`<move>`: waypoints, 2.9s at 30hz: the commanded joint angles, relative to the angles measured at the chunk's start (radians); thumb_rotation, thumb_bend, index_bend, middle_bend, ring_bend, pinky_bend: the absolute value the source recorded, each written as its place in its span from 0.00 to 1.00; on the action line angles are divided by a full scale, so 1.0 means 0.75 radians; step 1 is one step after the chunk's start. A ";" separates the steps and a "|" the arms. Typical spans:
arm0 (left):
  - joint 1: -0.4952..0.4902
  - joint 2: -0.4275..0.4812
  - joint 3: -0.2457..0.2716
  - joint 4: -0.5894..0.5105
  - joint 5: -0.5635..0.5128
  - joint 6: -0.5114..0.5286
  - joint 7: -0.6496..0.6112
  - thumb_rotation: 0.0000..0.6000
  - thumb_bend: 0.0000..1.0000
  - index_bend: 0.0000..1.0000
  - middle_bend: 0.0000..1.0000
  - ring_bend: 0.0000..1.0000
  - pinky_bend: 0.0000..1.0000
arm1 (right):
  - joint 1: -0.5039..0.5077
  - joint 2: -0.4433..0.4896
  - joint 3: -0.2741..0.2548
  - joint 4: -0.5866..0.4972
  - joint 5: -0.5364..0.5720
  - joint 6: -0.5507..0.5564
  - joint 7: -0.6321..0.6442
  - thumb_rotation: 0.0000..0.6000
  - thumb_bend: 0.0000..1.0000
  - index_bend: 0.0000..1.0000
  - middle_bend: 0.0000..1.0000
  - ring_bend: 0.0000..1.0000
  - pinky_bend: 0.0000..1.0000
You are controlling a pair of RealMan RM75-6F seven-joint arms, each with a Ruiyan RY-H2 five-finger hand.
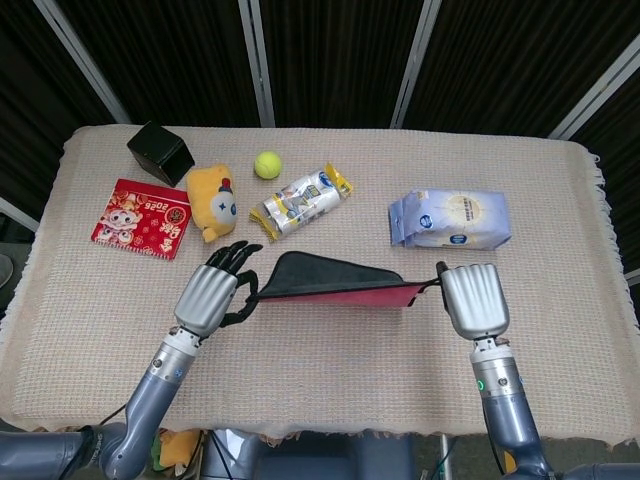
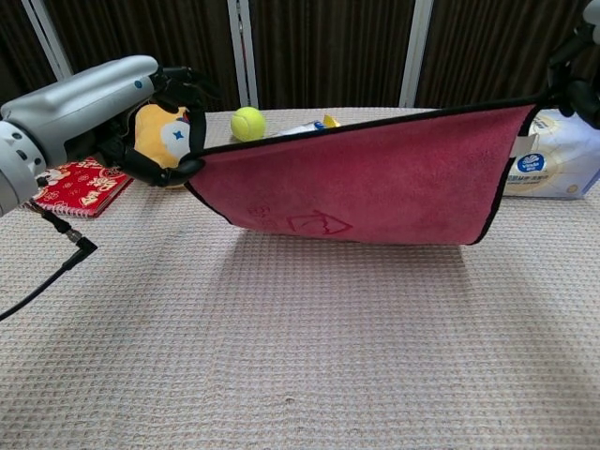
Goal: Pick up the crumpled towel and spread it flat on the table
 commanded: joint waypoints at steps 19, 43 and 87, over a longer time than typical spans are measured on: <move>0.103 -0.002 0.099 0.012 0.113 -0.009 -0.003 1.00 0.42 0.62 0.14 0.09 0.19 | -0.126 -0.109 -0.091 0.062 -0.142 -0.038 -0.030 1.00 0.62 0.87 0.98 1.00 0.90; 0.160 -0.014 0.168 0.038 0.160 -0.113 0.002 1.00 0.42 0.58 0.12 0.10 0.19 | -0.201 -0.149 -0.108 0.083 -0.141 -0.133 -0.132 1.00 0.62 0.84 0.98 1.00 0.90; 0.185 0.076 0.212 -0.023 0.183 -0.283 0.006 1.00 0.36 0.11 0.07 0.05 0.18 | -0.212 -0.080 -0.083 -0.072 0.127 -0.030 -0.392 1.00 0.51 0.00 0.93 0.91 0.79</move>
